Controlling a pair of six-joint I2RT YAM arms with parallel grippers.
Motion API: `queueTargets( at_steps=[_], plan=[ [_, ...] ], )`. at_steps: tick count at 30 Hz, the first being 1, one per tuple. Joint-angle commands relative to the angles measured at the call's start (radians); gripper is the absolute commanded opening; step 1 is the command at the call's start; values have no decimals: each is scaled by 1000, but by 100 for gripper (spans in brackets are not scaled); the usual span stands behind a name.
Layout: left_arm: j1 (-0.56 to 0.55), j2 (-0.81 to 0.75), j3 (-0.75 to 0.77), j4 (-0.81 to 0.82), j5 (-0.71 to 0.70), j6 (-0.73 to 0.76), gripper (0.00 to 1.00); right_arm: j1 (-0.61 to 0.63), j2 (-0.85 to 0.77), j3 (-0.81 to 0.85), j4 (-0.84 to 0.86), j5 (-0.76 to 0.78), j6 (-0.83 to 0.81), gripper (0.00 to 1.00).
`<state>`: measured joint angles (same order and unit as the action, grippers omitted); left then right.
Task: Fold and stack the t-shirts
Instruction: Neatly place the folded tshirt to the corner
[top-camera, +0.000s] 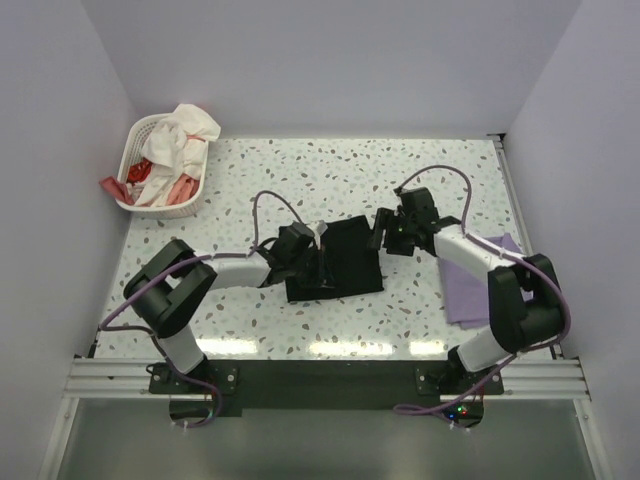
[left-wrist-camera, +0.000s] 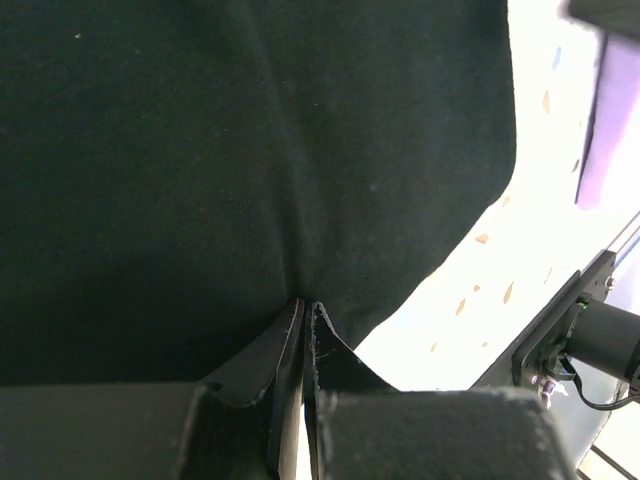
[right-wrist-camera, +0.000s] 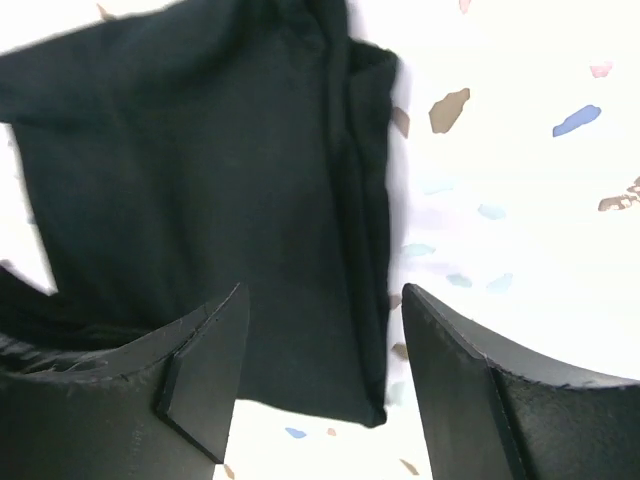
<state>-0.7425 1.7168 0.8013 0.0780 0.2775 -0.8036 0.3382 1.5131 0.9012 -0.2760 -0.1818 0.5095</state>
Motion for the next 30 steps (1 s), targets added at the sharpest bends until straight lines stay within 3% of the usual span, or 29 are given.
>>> queueTargets(
  at_steps=[1,11,19,22,23,24,30],
  plan=[
    [-6,29,-16,54,-1,7,8,4,57,41,27,1,-66,66],
    [-8,1,-36,52,0,23,8,16,243,116,61,2,-80,67],
    [-8,-5,-10,39,12,23,8,80,291,128,-8,111,-43,45],
    [-6,-11,7,22,11,27,8,100,323,139,-23,145,-39,22],
    [-6,-13,10,8,9,32,8,101,328,137,-25,157,-34,8],
    [-6,-16,16,2,6,37,8,102,331,136,-31,165,-25,3],
    [9,-42,76,-76,-15,70,8,93,289,148,-86,263,41,0]
  ],
)
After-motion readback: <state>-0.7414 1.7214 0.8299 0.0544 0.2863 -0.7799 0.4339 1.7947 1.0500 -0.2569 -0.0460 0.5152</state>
